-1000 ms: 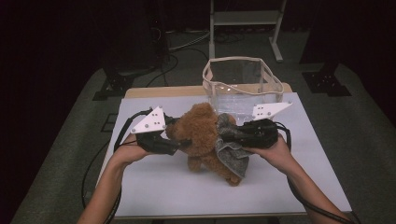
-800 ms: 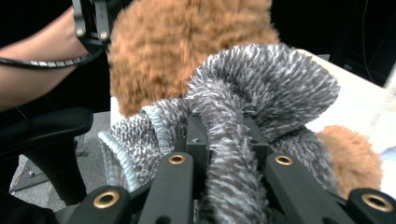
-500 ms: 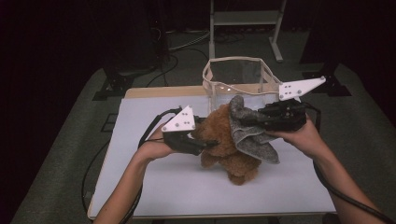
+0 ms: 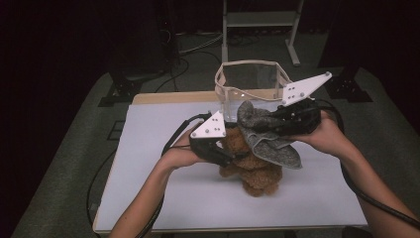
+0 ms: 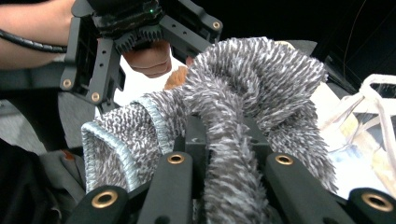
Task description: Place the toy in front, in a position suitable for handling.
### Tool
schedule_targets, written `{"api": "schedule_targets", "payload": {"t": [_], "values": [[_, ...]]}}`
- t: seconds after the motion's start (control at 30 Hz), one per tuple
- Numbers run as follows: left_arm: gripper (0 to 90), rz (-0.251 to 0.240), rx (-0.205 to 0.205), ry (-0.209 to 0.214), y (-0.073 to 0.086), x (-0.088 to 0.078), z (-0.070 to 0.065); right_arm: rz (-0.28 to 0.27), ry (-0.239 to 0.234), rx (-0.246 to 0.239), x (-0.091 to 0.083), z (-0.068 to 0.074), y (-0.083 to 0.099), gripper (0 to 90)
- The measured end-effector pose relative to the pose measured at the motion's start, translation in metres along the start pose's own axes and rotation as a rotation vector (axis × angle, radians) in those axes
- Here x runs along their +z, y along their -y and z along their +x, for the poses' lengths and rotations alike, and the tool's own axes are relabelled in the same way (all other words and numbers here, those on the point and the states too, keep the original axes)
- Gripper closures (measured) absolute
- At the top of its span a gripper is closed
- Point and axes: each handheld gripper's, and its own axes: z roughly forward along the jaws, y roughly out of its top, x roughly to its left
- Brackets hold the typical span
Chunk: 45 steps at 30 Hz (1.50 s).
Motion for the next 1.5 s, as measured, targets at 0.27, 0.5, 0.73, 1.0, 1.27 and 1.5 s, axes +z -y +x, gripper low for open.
{"api": "schedule_targets", "payload": {"t": [0.27,0.5,0.73,1.0,1.27,1.5], "values": [[15.1,-0.024,-0.1,0.014,0.011,0.005,0.005,-0.049,0.013,0.048,-0.013,-0.002,0.018,77.5],[12.7,-0.034,-0.126,0.029,0.015,0.019,0.003,-0.058,0.018,0.06,-0.014,-0.002,0.025,77.6],[9.5,-0.05,-0.166,0.038,0.021,0.023,0.004,-0.069,0.019,0.066,-0.016,-0.003,0.028,77.6],[34.3,-0.05,-0.118,0.024,0.021,0.023,0.0,-0.057,0.017,0.057,-0.015,-0.002,0.024,77.6],[37.0,-0.041,-0.053,0.024,0.011,0.025,-0.007,0.008,-0.003,-0.021,-0.002,0.007,-0.012,77.4],[37.0,-0.038,-0.068,0.024,0.011,0.025,-0.006,0.009,0.008,-0.007,-0.01,0.003,-0.011,77.3]]}}
